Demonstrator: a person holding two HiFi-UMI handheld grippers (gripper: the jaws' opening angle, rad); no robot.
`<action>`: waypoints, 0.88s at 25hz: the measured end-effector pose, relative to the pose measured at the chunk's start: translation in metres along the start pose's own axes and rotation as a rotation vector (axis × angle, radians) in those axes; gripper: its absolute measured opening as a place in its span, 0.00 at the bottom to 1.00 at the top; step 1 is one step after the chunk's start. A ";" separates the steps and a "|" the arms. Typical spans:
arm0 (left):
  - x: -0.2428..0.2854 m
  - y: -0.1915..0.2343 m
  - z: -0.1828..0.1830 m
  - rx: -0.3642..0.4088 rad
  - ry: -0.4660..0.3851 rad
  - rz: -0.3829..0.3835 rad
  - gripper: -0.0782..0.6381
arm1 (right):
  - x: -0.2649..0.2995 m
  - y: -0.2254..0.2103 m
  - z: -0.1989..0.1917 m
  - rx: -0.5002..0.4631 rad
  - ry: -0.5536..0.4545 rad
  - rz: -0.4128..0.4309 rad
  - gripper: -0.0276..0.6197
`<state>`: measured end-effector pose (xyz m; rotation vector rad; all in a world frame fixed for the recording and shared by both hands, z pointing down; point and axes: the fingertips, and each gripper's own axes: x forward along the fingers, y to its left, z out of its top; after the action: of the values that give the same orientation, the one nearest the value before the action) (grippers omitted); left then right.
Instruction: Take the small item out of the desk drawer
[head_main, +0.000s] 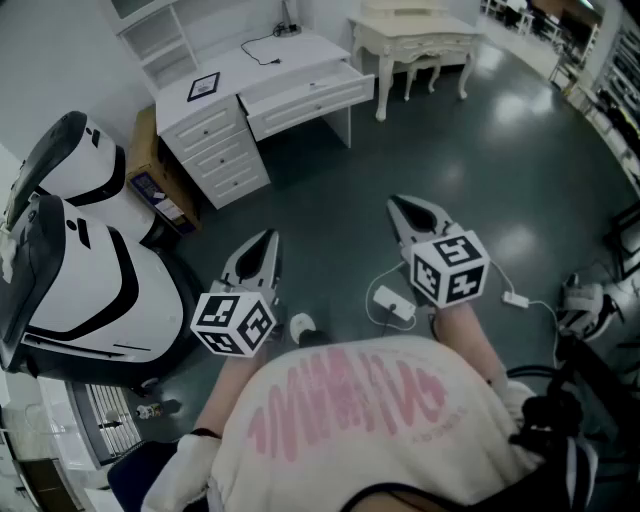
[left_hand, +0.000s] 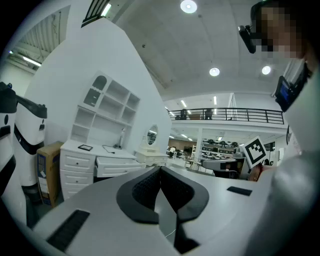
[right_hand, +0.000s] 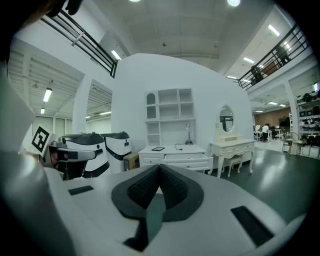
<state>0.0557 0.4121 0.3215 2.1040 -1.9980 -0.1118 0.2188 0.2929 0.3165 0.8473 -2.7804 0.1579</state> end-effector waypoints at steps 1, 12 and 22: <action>0.002 0.002 0.001 0.002 -0.001 -0.002 0.15 | 0.002 0.000 0.000 -0.001 -0.001 -0.001 0.07; 0.021 0.032 0.004 -0.011 -0.001 0.003 0.15 | 0.037 -0.004 0.003 0.040 -0.005 0.008 0.07; 0.075 0.123 0.034 -0.065 -0.036 -0.002 0.15 | 0.132 -0.017 0.031 0.086 -0.034 -0.020 0.07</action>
<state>-0.0664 0.3292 0.3240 2.0784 -1.9845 -0.2139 0.1154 0.2029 0.3199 0.9055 -2.8138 0.2636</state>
